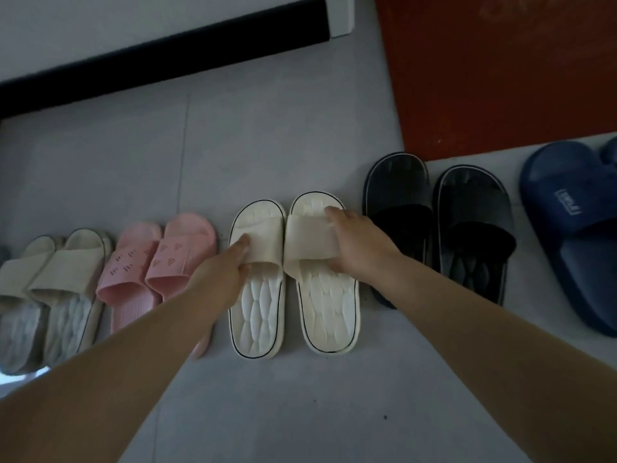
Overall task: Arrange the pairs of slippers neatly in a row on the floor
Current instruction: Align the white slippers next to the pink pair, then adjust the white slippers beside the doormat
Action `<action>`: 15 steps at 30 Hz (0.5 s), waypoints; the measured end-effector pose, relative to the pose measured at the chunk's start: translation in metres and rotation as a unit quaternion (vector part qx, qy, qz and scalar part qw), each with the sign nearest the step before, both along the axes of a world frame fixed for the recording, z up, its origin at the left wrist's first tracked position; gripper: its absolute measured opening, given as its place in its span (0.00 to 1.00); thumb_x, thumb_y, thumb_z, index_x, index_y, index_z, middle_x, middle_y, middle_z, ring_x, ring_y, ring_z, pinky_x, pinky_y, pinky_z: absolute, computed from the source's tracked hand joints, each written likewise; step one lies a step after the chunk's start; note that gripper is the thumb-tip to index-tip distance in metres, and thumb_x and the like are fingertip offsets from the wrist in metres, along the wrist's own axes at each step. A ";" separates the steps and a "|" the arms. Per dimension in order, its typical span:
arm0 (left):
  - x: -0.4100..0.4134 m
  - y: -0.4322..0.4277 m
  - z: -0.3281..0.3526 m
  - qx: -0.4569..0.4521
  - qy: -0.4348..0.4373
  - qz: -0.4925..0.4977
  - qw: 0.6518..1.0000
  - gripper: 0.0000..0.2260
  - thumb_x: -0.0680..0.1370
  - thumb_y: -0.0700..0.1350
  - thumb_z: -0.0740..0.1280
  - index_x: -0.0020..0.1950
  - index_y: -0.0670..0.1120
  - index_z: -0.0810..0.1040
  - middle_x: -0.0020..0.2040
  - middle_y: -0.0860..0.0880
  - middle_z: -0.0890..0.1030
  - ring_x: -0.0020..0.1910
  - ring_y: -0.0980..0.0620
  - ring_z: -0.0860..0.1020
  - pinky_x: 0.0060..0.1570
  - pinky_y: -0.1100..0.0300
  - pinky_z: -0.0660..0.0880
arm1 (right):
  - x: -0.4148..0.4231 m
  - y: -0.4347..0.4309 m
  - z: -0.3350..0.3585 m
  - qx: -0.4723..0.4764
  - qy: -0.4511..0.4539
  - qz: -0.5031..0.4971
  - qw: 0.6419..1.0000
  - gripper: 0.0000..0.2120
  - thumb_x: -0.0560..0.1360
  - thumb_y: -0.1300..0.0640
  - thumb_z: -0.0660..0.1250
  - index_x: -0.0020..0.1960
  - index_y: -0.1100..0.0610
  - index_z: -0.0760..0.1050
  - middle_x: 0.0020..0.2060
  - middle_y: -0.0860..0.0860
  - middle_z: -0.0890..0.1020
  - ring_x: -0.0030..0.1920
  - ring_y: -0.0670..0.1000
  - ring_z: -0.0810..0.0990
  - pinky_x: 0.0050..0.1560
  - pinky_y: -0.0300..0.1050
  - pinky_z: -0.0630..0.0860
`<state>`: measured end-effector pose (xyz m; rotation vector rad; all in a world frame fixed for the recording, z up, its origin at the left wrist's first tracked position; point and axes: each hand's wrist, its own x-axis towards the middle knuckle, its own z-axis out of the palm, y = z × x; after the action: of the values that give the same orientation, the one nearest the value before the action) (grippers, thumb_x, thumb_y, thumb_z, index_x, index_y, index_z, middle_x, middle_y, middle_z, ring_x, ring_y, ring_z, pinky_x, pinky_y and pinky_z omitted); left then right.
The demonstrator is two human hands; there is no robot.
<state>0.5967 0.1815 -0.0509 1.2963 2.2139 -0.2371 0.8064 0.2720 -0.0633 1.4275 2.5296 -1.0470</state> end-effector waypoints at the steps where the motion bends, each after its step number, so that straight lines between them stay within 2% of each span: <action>1: -0.001 0.002 0.001 -0.009 0.011 -0.018 1.000 0.25 0.79 0.48 0.58 0.74 0.55 0.53 0.61 0.41 0.77 0.48 0.43 0.77 0.46 0.60 0.68 | 0.001 -0.002 0.000 -0.001 0.006 0.009 1.000 0.36 0.69 0.61 0.69 0.71 0.55 0.54 0.64 0.57 0.70 0.60 0.60 0.71 0.55 0.53 0.72; 3: 0.000 0.006 0.004 -0.040 0.035 -0.060 0.997 0.30 0.77 0.47 0.61 0.75 0.51 0.50 0.61 0.39 0.76 0.54 0.41 0.77 0.51 0.55 0.71 | 0.010 -0.005 0.002 -0.024 0.033 0.014 0.999 0.36 0.69 0.61 0.69 0.71 0.55 0.54 0.64 0.56 0.71 0.59 0.59 0.72 0.57 0.54 0.73; 5: 0.008 0.010 0.012 -0.058 0.057 -0.082 0.993 0.38 0.73 0.44 0.66 0.75 0.50 0.46 0.67 0.38 0.69 0.62 0.39 0.72 0.58 0.51 0.70 | 0.025 -0.009 0.005 -0.039 0.076 0.000 0.996 0.35 0.69 0.58 0.69 0.71 0.53 0.56 0.65 0.54 0.70 0.62 0.56 0.71 0.61 0.50 0.71; 7: 0.027 0.021 0.020 -0.004 0.047 -0.111 0.993 0.41 0.70 0.42 0.68 0.75 0.50 0.47 0.72 0.42 0.62 0.68 0.39 0.65 0.64 0.49 0.64 | 0.053 -0.010 0.009 0.018 0.112 -0.061 0.992 0.30 0.70 0.56 0.69 0.69 0.51 0.63 0.66 0.52 0.70 0.64 0.53 0.68 0.63 0.45 0.66; 8: 0.040 0.028 0.025 0.042 0.021 -0.129 0.991 0.40 0.69 0.42 0.68 0.75 0.50 0.49 0.72 0.43 0.62 0.69 0.40 0.64 0.66 0.50 0.62 | 0.069 -0.008 0.011 0.062 0.117 -0.103 0.986 0.27 0.70 0.56 0.68 0.67 0.51 0.66 0.65 0.52 0.71 0.65 0.53 0.68 0.62 0.44 0.65; 10: 0.071 0.045 0.028 0.120 -0.059 -0.161 0.978 0.38 0.69 0.43 0.69 0.75 0.48 0.51 0.72 0.43 0.63 0.70 0.42 0.62 0.68 0.50 0.60 | 0.110 -0.002 0.015 0.116 0.074 -0.189 0.972 0.24 0.69 0.58 0.68 0.64 0.50 0.68 0.64 0.54 0.70 0.65 0.56 0.66 0.62 0.47 0.64; 11: 0.087 0.057 0.029 0.144 -0.090 -0.171 0.971 0.38 0.70 0.43 0.69 0.75 0.47 0.51 0.73 0.42 0.62 0.71 0.42 0.61 0.69 0.50 0.60 | 0.129 0.004 0.015 0.113 0.033 -0.221 0.968 0.26 0.68 0.58 0.69 0.65 0.50 0.67 0.65 0.55 0.68 0.65 0.59 0.64 0.62 0.51 0.65; 13: 0.117 0.083 0.024 0.167 -0.143 -0.189 0.957 0.38 0.71 0.43 0.69 0.75 0.46 0.52 0.74 0.42 0.61 0.72 0.41 0.61 0.70 0.50 0.59 | 0.160 0.015 0.012 0.049 -0.057 -0.252 0.965 0.33 0.68 0.59 0.70 0.69 0.50 0.61 0.68 0.58 0.64 0.66 0.64 0.62 0.63 0.58 0.65; 15: 0.143 0.110 0.016 0.154 -0.183 -0.194 0.951 0.40 0.70 0.42 0.70 0.75 0.46 0.50 0.75 0.43 0.58 0.73 0.42 0.59 0.72 0.51 0.59 | 0.180 0.023 0.004 -0.011 -0.084 -0.252 0.964 0.37 0.69 0.62 0.69 0.72 0.50 0.55 0.69 0.59 0.64 0.66 0.66 0.65 0.63 0.59 0.66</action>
<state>0.7401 0.2920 -0.0349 1.7798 1.7148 0.2038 0.9864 0.2946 -0.0595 2.1175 2.0768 -0.9453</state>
